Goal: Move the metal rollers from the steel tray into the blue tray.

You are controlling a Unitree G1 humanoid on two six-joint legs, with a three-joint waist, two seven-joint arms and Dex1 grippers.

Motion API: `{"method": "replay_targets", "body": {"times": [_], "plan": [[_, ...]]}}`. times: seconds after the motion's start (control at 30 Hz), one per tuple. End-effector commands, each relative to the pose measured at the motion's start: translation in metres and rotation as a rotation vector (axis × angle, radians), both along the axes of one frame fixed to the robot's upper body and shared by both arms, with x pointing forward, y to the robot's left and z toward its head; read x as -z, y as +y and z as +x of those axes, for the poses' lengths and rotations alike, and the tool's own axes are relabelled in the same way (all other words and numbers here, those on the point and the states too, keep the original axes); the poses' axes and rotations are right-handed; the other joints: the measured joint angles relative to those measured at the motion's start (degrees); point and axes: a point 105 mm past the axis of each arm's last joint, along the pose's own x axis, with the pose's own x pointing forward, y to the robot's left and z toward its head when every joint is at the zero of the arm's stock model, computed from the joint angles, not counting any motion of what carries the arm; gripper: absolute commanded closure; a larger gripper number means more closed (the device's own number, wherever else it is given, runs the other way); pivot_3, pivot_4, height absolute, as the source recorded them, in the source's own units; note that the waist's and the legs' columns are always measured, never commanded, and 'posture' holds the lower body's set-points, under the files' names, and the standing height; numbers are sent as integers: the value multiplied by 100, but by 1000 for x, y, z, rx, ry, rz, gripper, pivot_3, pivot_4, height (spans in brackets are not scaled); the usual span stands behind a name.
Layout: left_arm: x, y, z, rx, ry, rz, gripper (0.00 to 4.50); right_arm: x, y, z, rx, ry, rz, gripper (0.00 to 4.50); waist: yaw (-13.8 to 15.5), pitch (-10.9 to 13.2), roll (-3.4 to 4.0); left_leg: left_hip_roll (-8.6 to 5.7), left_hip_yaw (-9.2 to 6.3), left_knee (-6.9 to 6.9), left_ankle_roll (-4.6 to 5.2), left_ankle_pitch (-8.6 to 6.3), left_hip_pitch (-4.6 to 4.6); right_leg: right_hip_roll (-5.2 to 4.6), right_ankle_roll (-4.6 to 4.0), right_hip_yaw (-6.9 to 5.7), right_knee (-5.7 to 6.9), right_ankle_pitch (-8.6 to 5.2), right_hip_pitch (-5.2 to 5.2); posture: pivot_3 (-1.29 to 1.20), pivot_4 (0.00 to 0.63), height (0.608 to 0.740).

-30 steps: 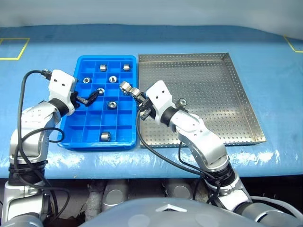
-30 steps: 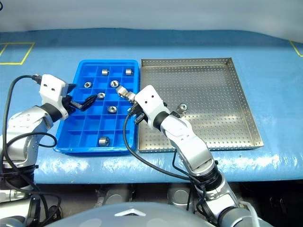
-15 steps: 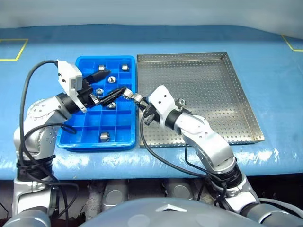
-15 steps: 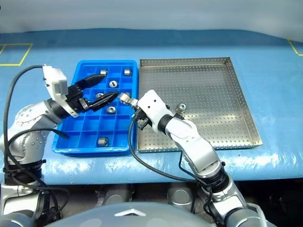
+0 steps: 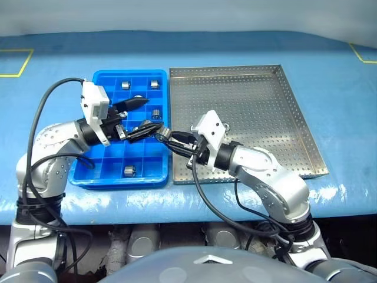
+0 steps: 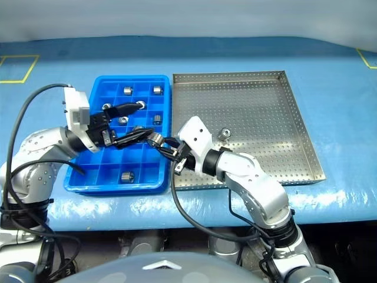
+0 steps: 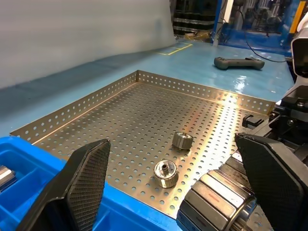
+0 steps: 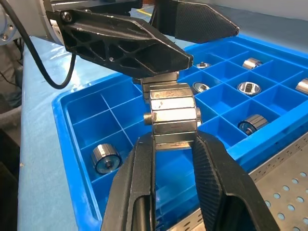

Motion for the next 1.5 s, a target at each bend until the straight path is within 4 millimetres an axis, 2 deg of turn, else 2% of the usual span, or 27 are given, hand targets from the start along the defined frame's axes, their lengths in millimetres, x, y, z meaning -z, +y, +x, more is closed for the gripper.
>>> {"method": "replay_targets", "body": {"times": [0.03, 0.27, 0.43, 0.6, 0.87, 1.3, 1.4, 1.5], "plan": [[-3, 0, -8, 24, 4, 14, 0, -21, -2, -3, -22, -92, 45, 3766, -9, 0, 0, 0, 0, 0, 0, 0, 0, 0, 0, 0, 0, 0, 0, -61, 150, 740], [1, -3, -18, 54, 28, 30, 0, -13, -19, 24, 108, -58, 28, 3766, -13, 1, 0, 0, 2, 2, 0, 0, 0, 0, 1, 1, 0, 0, 1, -58, 150, 740], [-4, -1, -15, 33, 15, 4, 0, -15, -22, 27, 126, -54, 44, 3766, 6, 1, 0, 0, 2, -2, 0, 0, 0, 0, -1, 2, 0, 0, 0, -45, 150, 740], [1, 0, -12, 8, 25, 11, 0, -20, -16, 21, 89, -64, 57, 3766, 6, 1, 0, 0, 2, -3, 0, 0, 0, 0, -1, 2, 0, -1, -2, -40, 150, 740], [0, 1, -8, -4, 24, -3, 0, -33, -5, -4, -59, -49, 141, 3766, 8, 1, 0, 0, 2, -2, 0, 0, 0, 0, -1, 2, -1, -1, -1, -49, 150, 740], [-10, -7, -12, 49, 21, -56, 0, -21, -8, -3, -40, -6, 110, 3766, -4, 1, 0, 0, 2, -1, 0, 0, -1, 1, -1, 2, -1, -1, -1, -58, 150, 740], [-12, -9, -12, 66, 29, -85, 561, -21, -7, -2, -39, -3, 111, 3766, -2, 1, 0, 0, 3, -1, 0, 0, 0, 1, -1, 2, -1, -1, -1, -58, 150, 740], [-14, -11, -14, 77, 29, -100, 1544, -20, -7, -2, -37, 1, 109, 3766, -4, 1, 0, 0, 3, 0, 0, 0, 0, 1, 0, 3, 0, -1, 0, -58, 150, 740]]}}
